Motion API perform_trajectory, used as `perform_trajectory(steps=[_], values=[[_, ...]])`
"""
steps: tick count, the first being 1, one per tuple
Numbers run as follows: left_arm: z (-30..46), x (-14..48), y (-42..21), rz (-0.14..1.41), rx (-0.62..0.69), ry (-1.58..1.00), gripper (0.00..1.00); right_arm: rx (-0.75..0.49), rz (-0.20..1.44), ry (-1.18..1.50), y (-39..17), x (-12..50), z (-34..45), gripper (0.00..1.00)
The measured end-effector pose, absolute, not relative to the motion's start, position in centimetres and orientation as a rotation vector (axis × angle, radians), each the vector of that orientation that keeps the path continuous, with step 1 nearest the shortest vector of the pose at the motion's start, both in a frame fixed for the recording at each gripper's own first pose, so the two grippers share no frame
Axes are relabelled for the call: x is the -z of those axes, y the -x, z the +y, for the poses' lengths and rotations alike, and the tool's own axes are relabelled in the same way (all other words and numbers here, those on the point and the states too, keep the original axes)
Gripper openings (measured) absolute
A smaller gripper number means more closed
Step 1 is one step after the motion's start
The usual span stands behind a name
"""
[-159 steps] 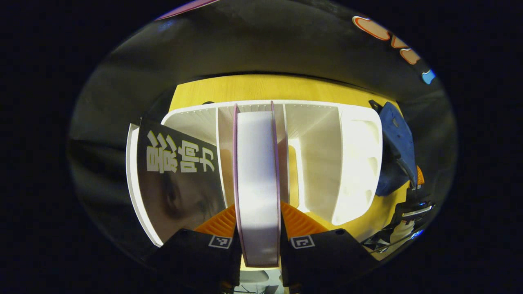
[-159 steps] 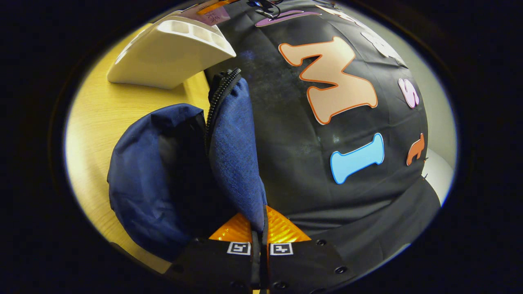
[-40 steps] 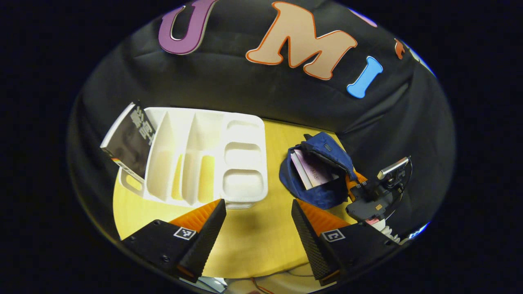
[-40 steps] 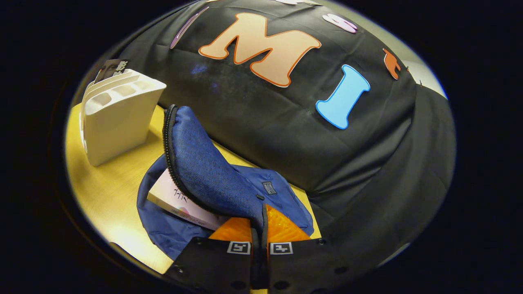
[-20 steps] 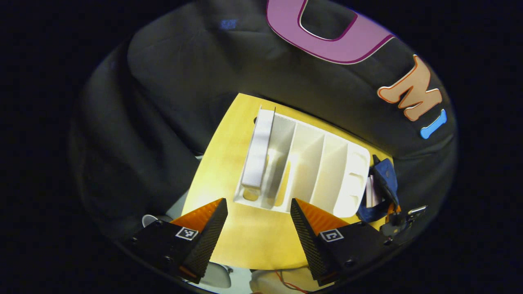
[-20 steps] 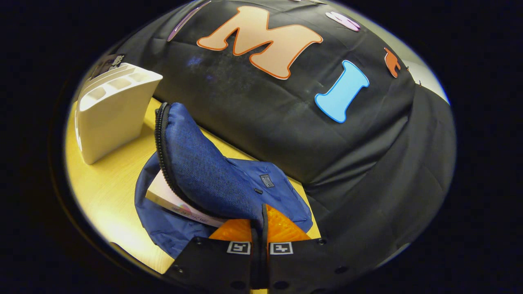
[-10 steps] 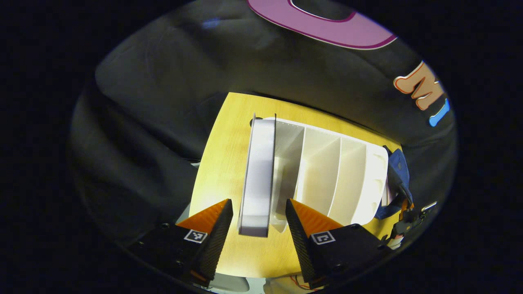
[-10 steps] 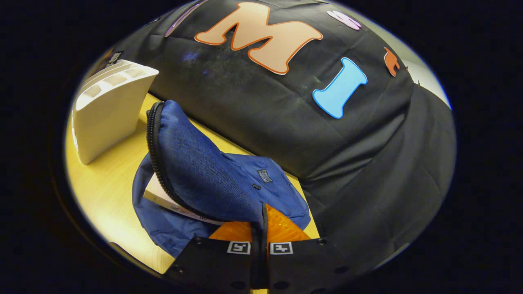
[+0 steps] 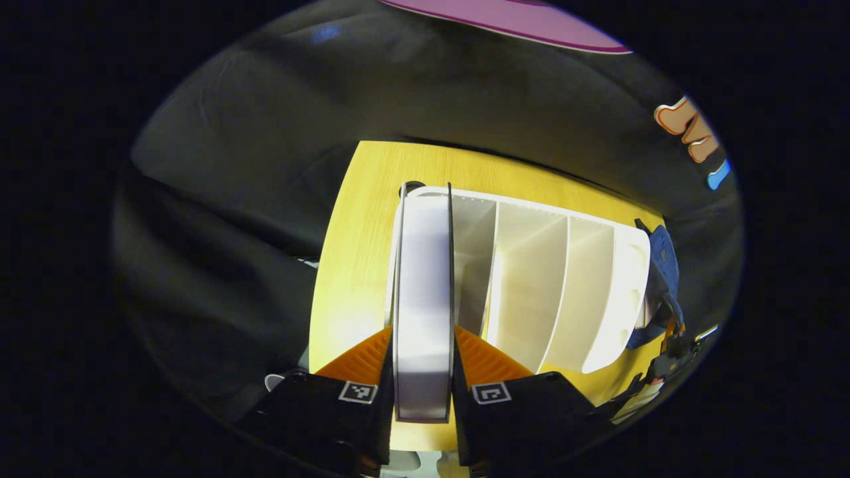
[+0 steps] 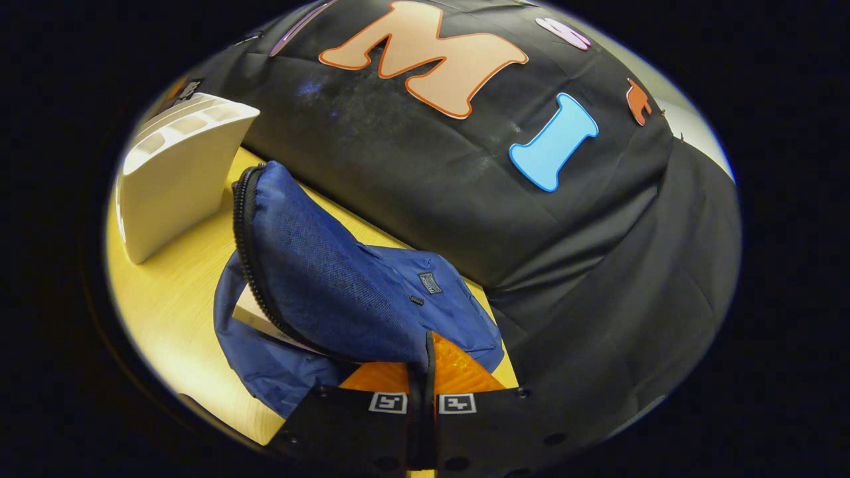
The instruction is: Open the schoolbag, grab two books from the bookshelf and put them into the schoolbag.
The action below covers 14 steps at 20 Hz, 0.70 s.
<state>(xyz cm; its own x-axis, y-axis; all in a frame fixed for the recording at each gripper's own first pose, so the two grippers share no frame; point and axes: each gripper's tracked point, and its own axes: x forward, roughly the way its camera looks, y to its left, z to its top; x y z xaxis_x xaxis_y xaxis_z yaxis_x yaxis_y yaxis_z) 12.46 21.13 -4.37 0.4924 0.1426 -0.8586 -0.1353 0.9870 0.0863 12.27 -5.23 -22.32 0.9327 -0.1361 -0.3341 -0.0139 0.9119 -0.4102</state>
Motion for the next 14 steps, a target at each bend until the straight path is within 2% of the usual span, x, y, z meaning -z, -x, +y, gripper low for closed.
perform_trajectory(steps=[4, 6, 7, 14], values=[[21.0, 5.1, -12.4, 1.095, -0.192, -0.01, 0.36, 0.07, 0.368, 0.421, -12.3, 22.2, -5.2, 0.05], [20.9, 5.8, -12.2, 1.128, -0.207, -0.007, 0.37, 0.074, 0.37, 0.418, -12.2, 22.5, -5.1, 0.01], [21.0, 5.9, -12.3, 1.133, -0.209, -0.007, 0.37, 0.076, 0.371, 0.418, -12.2, 22.5, -5.1, 0.05], [21.2, 7.1, -11.7, 1.206, -0.225, 0.021, 0.37, 0.084, 0.369, 0.416, -12.1, 22.6, -5.0, 0.01]])
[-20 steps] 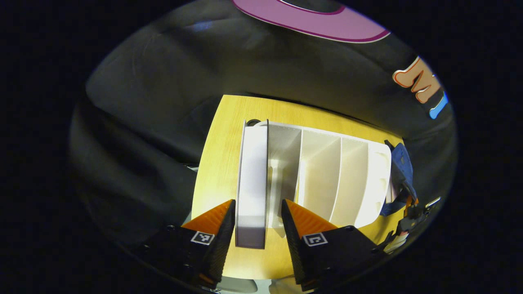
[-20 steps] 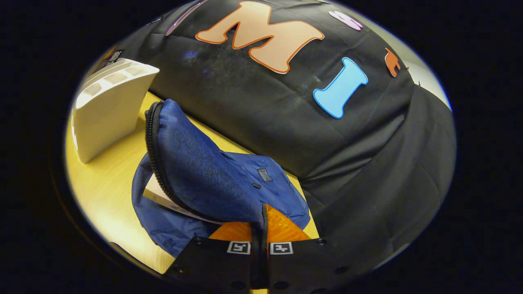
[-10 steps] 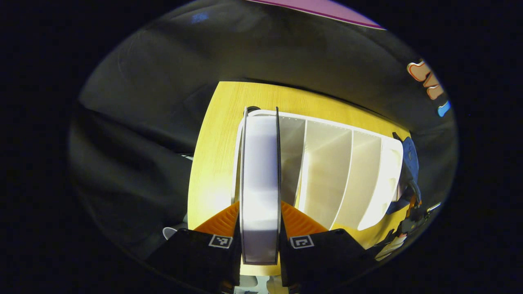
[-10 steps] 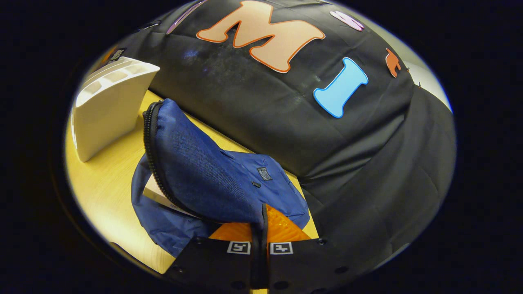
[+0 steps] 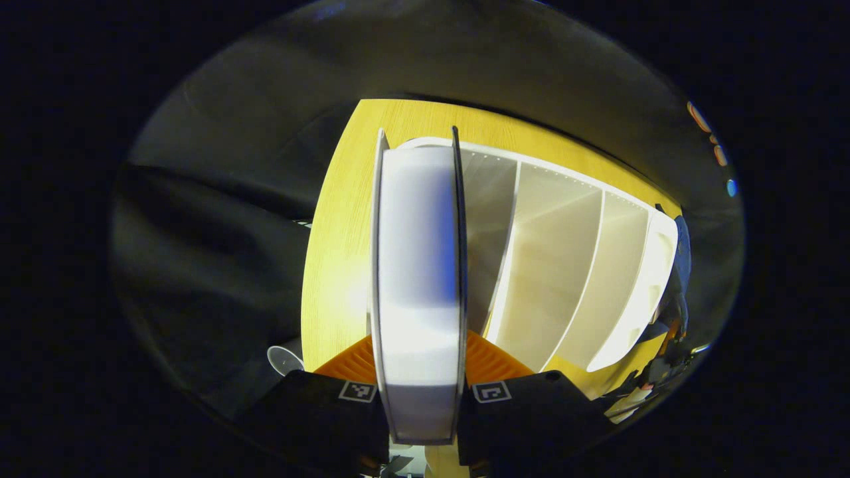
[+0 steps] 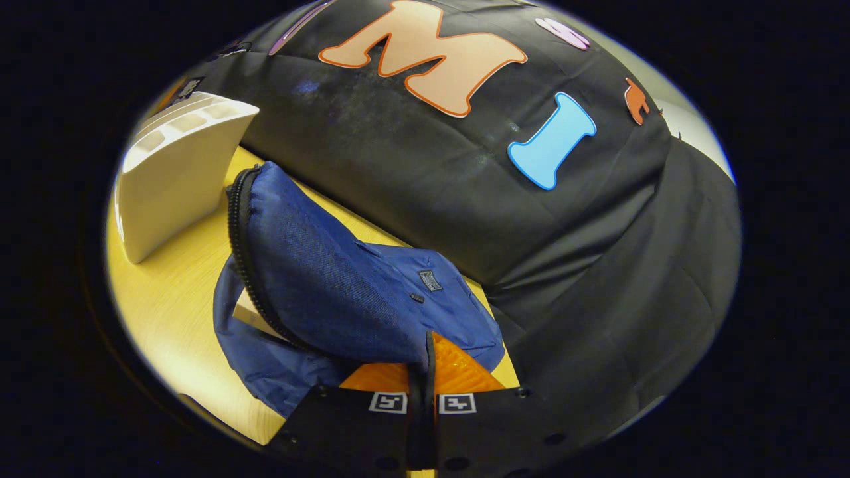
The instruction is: Open the schoolbag, grab two books from the bookshelf and put them into the schoolbag.
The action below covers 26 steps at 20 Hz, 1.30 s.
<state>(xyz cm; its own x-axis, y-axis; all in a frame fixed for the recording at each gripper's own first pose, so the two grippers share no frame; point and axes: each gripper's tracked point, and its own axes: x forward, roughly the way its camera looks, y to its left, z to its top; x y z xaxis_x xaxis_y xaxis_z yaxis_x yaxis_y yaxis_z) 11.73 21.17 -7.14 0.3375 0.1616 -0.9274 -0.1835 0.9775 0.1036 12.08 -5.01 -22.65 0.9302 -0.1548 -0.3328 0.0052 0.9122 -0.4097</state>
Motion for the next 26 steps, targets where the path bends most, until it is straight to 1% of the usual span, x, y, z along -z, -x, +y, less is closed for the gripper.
perform_trajectory(steps=[2, 5, 10, 12, 19, 20, 21, 22, 24, 25, 26], values=[[21.3, 6.9, -11.8, 1.202, -0.22, 0.023, 0.37, 0.084, 0.371, 0.419, -12.1, 22.7, -4.9, 0.05], [21.3, 7.0, -11.7, 1.206, -0.214, 0.023, 0.36, 0.08, 0.374, 0.431, -12.0, 23.0, -4.8, 0.01], [20.7, 6.8, -10.5, 1.246, -0.249, 0.085, 0.37, 0.078, 0.378, 0.441, -11.9, 23.1, -4.8, 0.03], [20.5, 5.8, -10.1, 1.238, -0.258, 0.081, 0.37, 0.075, 0.378, 0.435, -11.8, 23.3, -4.7, 0.05], [18.8, -1.1, -5.8, 1.147, -0.288, 0.088, 0.36, 0.04, 0.374, 0.415, -11.9, 23.7, -4.8, 0.06], [18.5, -2.1, -5.0, 1.135, -0.297, 0.101, 0.36, 0.034, 0.373, 0.41, -11.8, 23.7, -4.9, 0.05], [18.2, -2.8, -4.1, 1.12, -0.306, 0.116, 0.36, 0.027, 0.372, 0.406, -11.8, 23.8, -4.9, 0.01], [17.7, -3.7, -3.3, 1.105, -0.315, 0.134, 0.36, 0.021, 0.369, 0.404, -11.8, 23.8, -4.9, 0.05], [16.5, -5.4, -1.9, 1.078, -0.322, 0.167, 0.37, 0.007, 0.366, 0.403, -11.7, 23.9, -5.0, 0.01], [15.9, -6.2, -1.1, 1.062, -0.322, 0.177, 0.36, 0.001, 0.363, 0.406, -11.7, 23.9, -5.0, 0.03], [15.1, -7.0, -0.3, 1.045, -0.319, 0.179, 0.36, -0.003, 0.362, 0.409, -11.7, 23.9, -5.0, 0.01]])
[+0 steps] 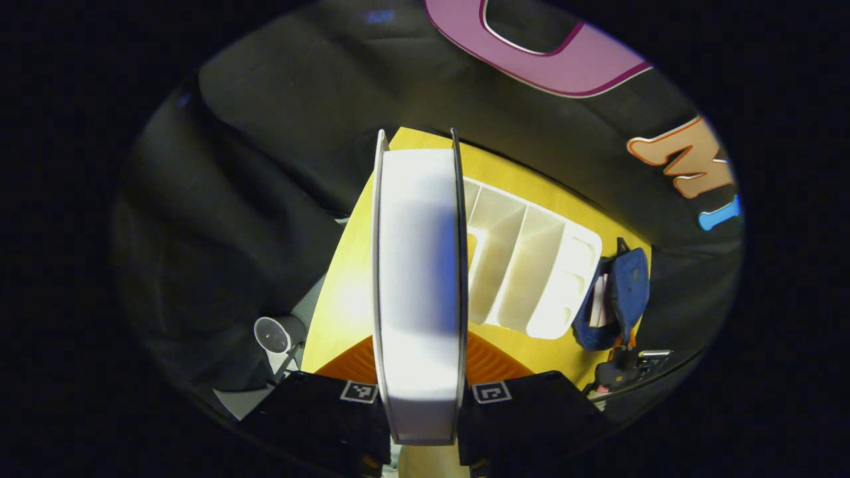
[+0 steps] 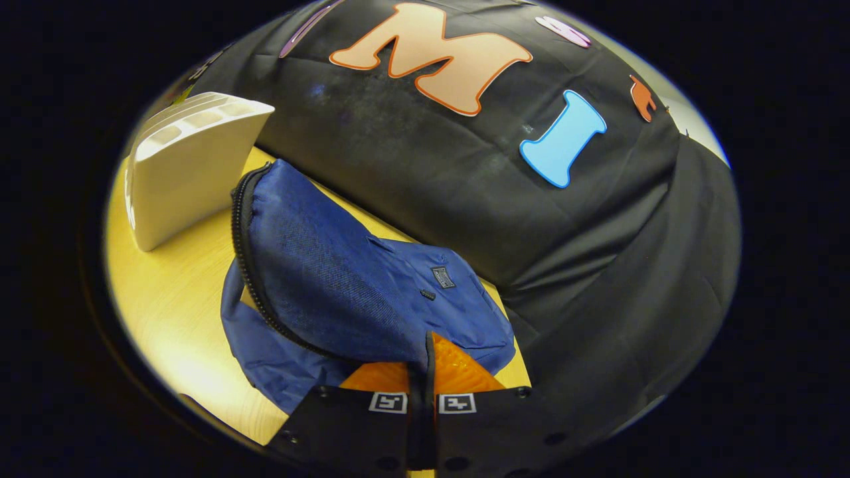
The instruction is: Open the schoolbag, grab two books from the bookshelf and put them into the schoolbag.
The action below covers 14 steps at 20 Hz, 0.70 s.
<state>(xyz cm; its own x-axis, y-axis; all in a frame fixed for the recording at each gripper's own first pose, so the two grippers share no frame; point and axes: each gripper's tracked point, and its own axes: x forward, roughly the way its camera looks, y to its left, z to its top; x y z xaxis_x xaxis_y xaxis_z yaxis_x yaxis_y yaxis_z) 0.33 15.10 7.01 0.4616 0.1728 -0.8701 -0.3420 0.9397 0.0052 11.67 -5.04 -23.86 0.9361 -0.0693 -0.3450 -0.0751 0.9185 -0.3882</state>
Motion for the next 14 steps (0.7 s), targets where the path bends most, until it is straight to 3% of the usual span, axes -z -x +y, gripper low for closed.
perform_trajectory(steps=[2, 7, 14], values=[[13.6, -8.4, 1.0, 1.001, -0.304, 0.173, 0.36, -0.007, 0.358, 0.404, -11.6, 23.7, -5.2, 0.05], [5.5, -9.6, 2.4, 0.921, -0.156, 0.277, 0.36, -0.02, 0.341, 0.367, -11.8, 23.4, -5.4, 0.01], [-2.3, -6.4, 1.2, 0.872, 0.059, 0.425, 0.36, -0.024, 0.337, 0.324, -11.8, 23.0, -5.8, 0.01]])
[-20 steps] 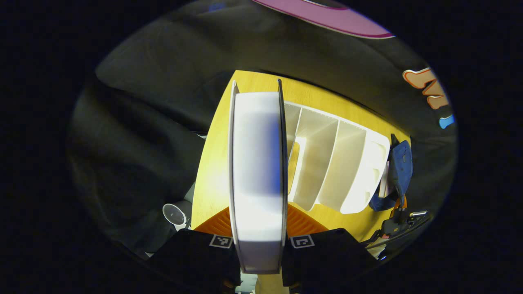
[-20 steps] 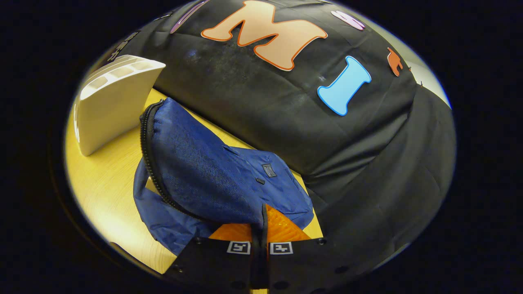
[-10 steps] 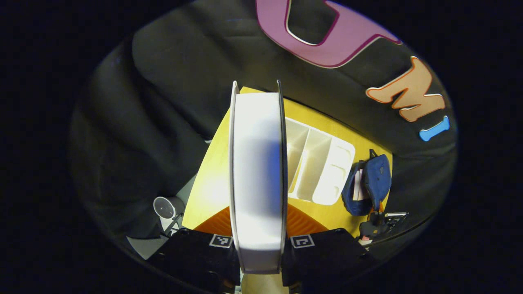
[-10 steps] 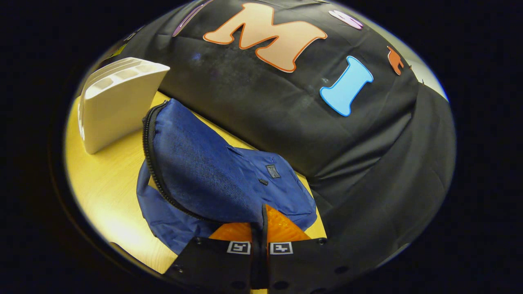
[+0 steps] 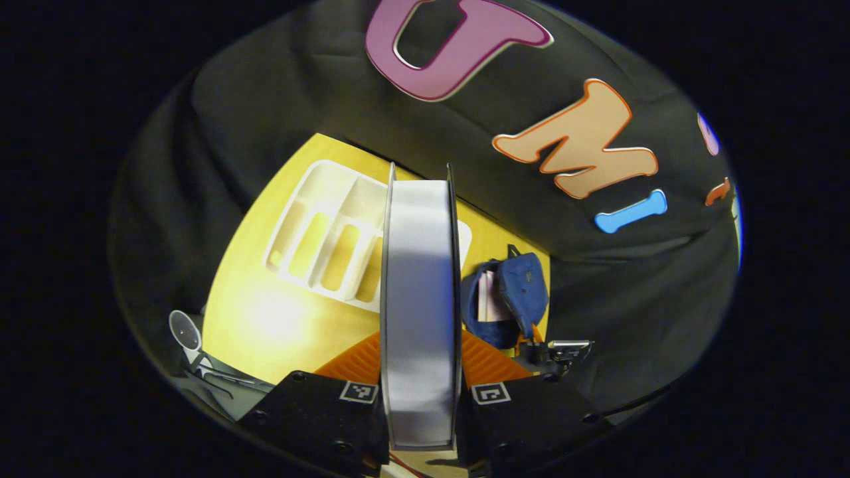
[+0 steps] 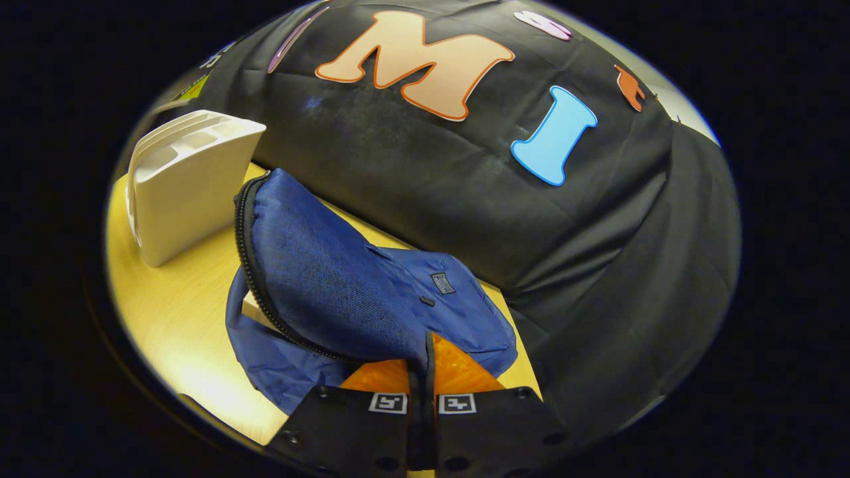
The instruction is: Open the schoolbag, grab two books from the bookshelf and put them into the schoolbag.
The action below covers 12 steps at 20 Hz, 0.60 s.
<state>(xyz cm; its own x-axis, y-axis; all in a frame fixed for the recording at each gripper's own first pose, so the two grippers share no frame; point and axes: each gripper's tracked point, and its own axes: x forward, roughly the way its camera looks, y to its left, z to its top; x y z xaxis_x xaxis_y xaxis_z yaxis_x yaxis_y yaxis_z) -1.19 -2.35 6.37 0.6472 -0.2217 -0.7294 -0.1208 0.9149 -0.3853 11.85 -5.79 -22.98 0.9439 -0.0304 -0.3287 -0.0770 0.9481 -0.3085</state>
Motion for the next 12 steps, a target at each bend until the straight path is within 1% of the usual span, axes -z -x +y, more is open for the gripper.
perform_trajectory(steps=[4, 7, 8, 10, 11, 12], values=[[-7.6, -2.6, -0.6, 0.863, 0.182, 0.512, 0.36, -0.03, 0.337, 0.305, -11.9, 22.9, -5.9, 0.01], [-11.1, -0.1, -2.6, 0.848, 0.233, 0.554, 0.37, -0.027, 0.336, 0.277, -12.0, 22.7, -6.0, 0.05], [-11.9, 1.0, -3.3, 0.847, 0.239, 0.575, 0.36, -0.025, 0.334, 0.267, -12.1, 22.5, -6.1, 0.06], [-12.4, 3.9, -4.7, 0.847, 0.242, 0.612, 0.36, -0.019, 0.324, 0.241, -12.2, 21.9, -6.3, 0.03], [-13.2, 5.1, -5.4, 0.846, 0.246, 0.635, 0.38, -0.016, 0.321, 0.224, -12.3, 21.7, -6.3, 0.01], [-14.4, 6.1, -6.0, 0.851, 0.262, 0.657, 0.36, -0.013, 0.317, 0.202, -12.4, 21.5, -6.5, 0.01]])
